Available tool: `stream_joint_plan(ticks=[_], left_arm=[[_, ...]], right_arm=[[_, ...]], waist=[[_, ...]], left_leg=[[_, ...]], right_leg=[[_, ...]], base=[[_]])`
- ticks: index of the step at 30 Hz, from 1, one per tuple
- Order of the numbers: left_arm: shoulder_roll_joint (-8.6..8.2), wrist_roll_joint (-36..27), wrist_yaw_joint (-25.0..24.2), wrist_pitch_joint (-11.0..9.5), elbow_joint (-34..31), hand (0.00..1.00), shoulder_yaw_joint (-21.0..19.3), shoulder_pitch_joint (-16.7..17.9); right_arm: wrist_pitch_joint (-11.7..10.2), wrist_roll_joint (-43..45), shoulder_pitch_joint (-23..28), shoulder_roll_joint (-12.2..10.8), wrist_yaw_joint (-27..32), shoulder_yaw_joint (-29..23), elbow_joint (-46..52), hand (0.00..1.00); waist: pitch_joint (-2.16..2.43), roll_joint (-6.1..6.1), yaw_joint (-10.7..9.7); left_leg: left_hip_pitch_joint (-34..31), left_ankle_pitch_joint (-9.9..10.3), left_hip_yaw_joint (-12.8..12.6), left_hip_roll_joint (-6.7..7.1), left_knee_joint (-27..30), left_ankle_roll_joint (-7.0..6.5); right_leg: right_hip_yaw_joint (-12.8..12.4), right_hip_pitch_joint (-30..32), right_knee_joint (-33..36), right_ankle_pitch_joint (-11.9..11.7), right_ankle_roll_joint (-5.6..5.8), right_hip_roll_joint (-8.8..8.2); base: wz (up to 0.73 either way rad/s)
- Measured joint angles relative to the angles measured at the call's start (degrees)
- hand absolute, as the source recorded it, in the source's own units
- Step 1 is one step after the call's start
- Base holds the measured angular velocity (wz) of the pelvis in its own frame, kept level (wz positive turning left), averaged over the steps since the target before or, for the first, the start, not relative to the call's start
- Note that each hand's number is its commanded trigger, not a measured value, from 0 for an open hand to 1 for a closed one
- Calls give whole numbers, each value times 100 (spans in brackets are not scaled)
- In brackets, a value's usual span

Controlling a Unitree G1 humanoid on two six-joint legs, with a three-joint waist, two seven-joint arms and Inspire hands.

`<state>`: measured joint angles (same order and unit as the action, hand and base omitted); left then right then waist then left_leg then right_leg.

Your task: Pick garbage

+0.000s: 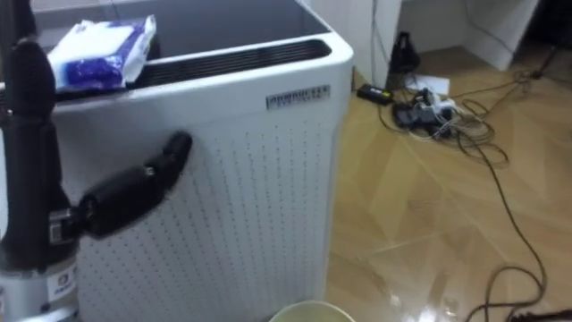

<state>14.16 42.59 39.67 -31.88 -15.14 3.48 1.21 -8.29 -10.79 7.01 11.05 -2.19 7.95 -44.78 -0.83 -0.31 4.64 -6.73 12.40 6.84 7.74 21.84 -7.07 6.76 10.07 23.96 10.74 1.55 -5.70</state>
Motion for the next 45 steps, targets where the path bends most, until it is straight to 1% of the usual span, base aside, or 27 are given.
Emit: stream_joint_plan(ticks=[2,3,4,7,8,11,13,17,20,22,24,26,27,28,32,37,39,41,43,45], left_arm=[[69,99,-5,-7,-124,0,6,103],[110,218,-10,10,-181,0,22,124],[125,296,-10,20,-219,0,26,129],[202,571,-17,96,-369,0,52,142],[245,604,-17,163,-434,0,77,142],[269,712,-16,191,-515,0,78,157],[284,712,-15,188,-517,0,78,158],[315,713,-11,166,-517,0,78,160],[375,724,22,139,-528,0,70,182],[381,766,39,134,-533,0,33,247],[385,778,31,125,-547,0,13,309],[387,841,9,114,-575,0,-51,370],[387,877,9,98,-587,0,-86,386],[388,892,6,78,-597,0,-110,396],[391,983,6,56,-625,0,-202,489],[434,1047,2,53,-624,0,-270,495],[503,1046,-27,53,-647,0,-311,527],[566,1047,-69,53,-702,0,-354,579],[591,1047,-167,49,-784,0,-433,631],[658,1046,-228,33,-923,0,-562,800]], right_arm=[[0,81,-60,19,-49,0,-99,100],[3,116,-98,29,-55,0,-206,100],[7,115,-95,36,-64,0,-220,100],[15,190,-100,49,-223,4,-238,100],[15,214,-105,51,-282,26,-238,100],[16,228,-114,47,-317,101,-245,100],[15,224,-123,57,-363,165,-245,100],[14,224,-131,68,-465,215,-244,100],[14,230,-137,81,-488,215,-245,100],[14,264,-135,81,-493,215,-256,100],[10,363,-144,81,-507,213,-314,100],[9,483,-146,82,-518,208,-366,100],[8,509,-147,84,-517,203,-401,100],[8,526,-146,88,-517,203,-402,100],[7,675,-148,87,-573,204,-402,100],[7,687,-150,93,-612,203,-402,100],[7,704,-149,94,-610,204,-401,100],[7,737,-147,94,-614,204,-401,100],[7,742,-147,103,-644,204,-399,100],[7,859,-146,124,-686,204,-371,100]], waist=[[1,-4,41],[-1,-9,39],[-2,-17,43],[0,-18,68],[2,-23,69],[0,-18,94],[2,-14,173],[-1,12,208],[-4,44,265],[5,60,327],[-2,74,353],[-8,106,354],[1,122,353],[1,127,354],[-1,128,355],[-3,128,352],[-17,162,354],[-14,167,356],[-13,169,365],[3,194,366]], left_leg=[[157,0,3,-64,-153,13],[261,7,7,-101,-261,26],[300,3,7,-110,-305,31],[356,-10,65,-152,-447,52],[357,-23,86,-164,-470,69],[372,-40,122,-199,-498,97],[394,-53,127,-224,-536,118],[444,-81,204,-252,-624,160],[438,-95,226,-270,-662,184],[456,-110,227,-282,-715,203],[498,-120,232,-303,-757,219],[549,-125,238,-312,-808,228],[555,-129,243,-316,-824,233],[555,-130,245,-319,-827,236],[554,-143,268,-333,-846,256],[555,-149,290,-333,-849,265],[555,-149,306,-326,-853,266],[572,-151,306,-326,-873,269],[594,-151,313,-330,-893,269],[647,-152,312,-335,-905,268]], right_leg=[[73,-204,-222,-31,-17,86],[145,-328,-340,-51,-27,101],[159,-363,-368,-59,-28,119],[223,-520,-587,-133,-39,182],[261,-544,-650,-164,-53,191],[328,-591,-763,-214,-83,223],[348,-625,-845,-248,-106,251],[425,-706,-952,-273,-134,282],[441,-715,-1021,-289,-160,305],[441,-716,-1038,-293,-166,318],[445,-738,-1054,-294,-174,337],[447,-790,-1092,-295,-181,348],[449,-800,-1120,-299,-189,354],[449,-801,-1123,-300,-191,357],[455,-801,-1137,-301,-204,375],[458,-807,-1139,-296,-213,381],[456,-845,-1169,-296,-214,384],[444,-861,-1193,-296,-215,391],[453,-887,-1221,-296,-215,393],[475,-919,-1233,-294,-216,389]], base=[[10],[16],[11],[6],[8],[4],[0],[8],[2],[0],[0],[0],[0],[0],[0],[1],[2],[0],[0],[0]])
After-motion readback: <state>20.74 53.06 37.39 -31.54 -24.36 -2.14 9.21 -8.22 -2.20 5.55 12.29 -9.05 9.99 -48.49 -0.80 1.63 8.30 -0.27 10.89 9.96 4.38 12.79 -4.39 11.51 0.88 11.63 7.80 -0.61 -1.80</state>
